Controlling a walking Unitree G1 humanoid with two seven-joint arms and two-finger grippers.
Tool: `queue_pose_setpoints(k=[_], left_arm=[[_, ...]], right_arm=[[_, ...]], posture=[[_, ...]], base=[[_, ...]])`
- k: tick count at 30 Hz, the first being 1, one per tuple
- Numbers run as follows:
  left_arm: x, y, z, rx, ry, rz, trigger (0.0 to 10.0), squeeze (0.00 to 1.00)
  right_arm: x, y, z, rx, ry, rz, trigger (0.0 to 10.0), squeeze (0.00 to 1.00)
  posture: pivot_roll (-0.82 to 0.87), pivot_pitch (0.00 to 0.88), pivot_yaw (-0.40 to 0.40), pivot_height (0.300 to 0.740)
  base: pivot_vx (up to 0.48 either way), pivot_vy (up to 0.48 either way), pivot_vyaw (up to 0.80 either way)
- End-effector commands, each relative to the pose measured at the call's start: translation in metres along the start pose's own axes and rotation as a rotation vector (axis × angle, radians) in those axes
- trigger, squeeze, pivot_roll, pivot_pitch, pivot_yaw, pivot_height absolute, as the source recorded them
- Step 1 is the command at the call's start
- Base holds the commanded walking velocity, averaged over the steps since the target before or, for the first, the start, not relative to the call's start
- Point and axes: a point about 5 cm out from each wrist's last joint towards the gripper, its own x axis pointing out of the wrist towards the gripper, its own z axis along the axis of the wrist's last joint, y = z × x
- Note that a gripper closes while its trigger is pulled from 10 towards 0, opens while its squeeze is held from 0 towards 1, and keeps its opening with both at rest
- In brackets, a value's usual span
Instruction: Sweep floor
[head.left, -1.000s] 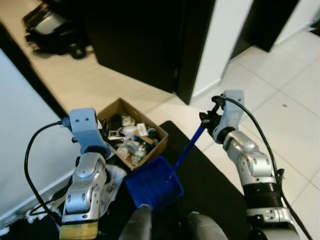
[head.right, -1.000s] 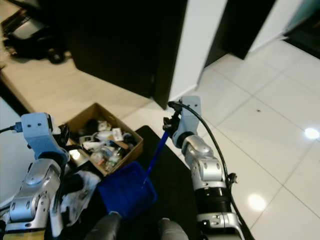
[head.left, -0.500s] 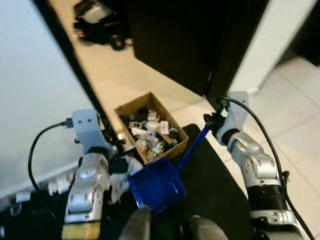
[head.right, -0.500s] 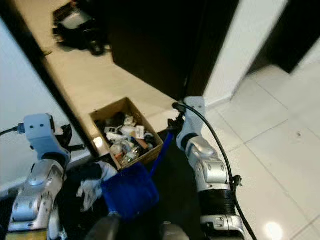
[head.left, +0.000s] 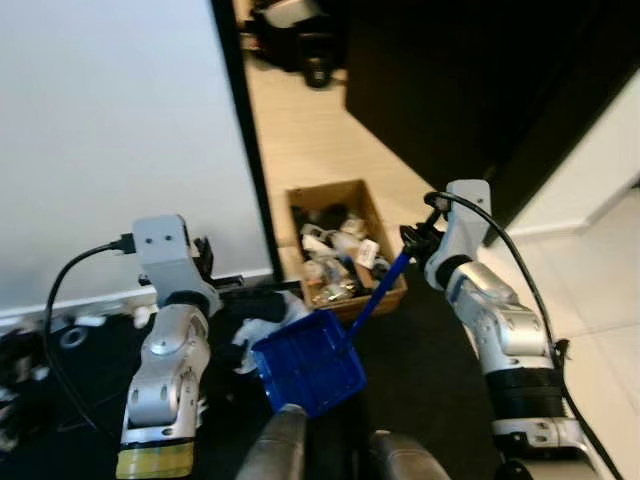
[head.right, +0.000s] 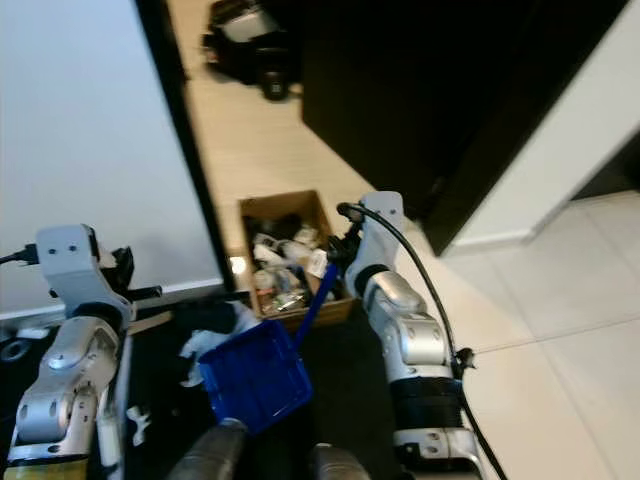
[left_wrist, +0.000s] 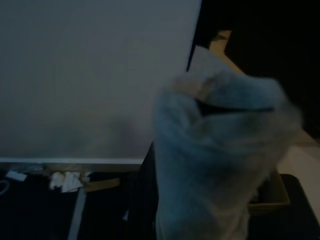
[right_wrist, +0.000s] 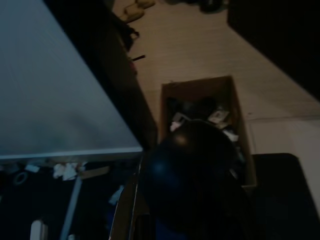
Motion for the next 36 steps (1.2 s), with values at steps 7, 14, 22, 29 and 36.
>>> queue_pose_setpoints(k=[7, 14, 22, 29, 36], left_arm=[[0.000, 0.000, 0.000, 0.033, 0.000, 0.006, 10.0, 0.00], [0.000, -0.001, -0.001, 0.032, 0.001, 0.001, 10.0, 0.00], [0.003, -0.003, -0.003, 0.034, 0.012, -0.012, 10.0, 0.00], [0.006, -0.004, -0.002, 0.004, 0.020, -0.020, 10.0, 0.00], [0.007, -0.007, -0.005, -0.007, 0.039, -0.025, 10.0, 0.00]], right_arm=[[0.000, 0.004, 0.002, 0.031, -0.014, 0.033, 10.0, 0.00], [-0.001, -0.007, 0.008, 0.001, -0.033, -0.024, 10.0, 0.00], [-0.002, -0.015, 0.007, 0.023, -0.033, -0.071, 10.0, 0.00], [-0.001, -0.017, 0.006, 0.043, -0.030, -0.081, 10.0, 0.00], [-0.001, -0.018, 0.004, 0.053, -0.018, -0.083, 10.0, 0.00]], posture=[[0.06, 0.112, -0.025, 0.740], [0.06, 0.111, -0.024, 0.740], [0.05, 0.112, -0.021, 0.740], [0.05, 0.109, -0.018, 0.740], [0.05, 0.109, -0.022, 0.740]], base=[[0.000, 0.000, 0.76], [0.000, 0.000, 0.55], [0.000, 0.000, 0.00], [0.000, 0.000, 0.00], [0.000, 0.000, -0.22]])
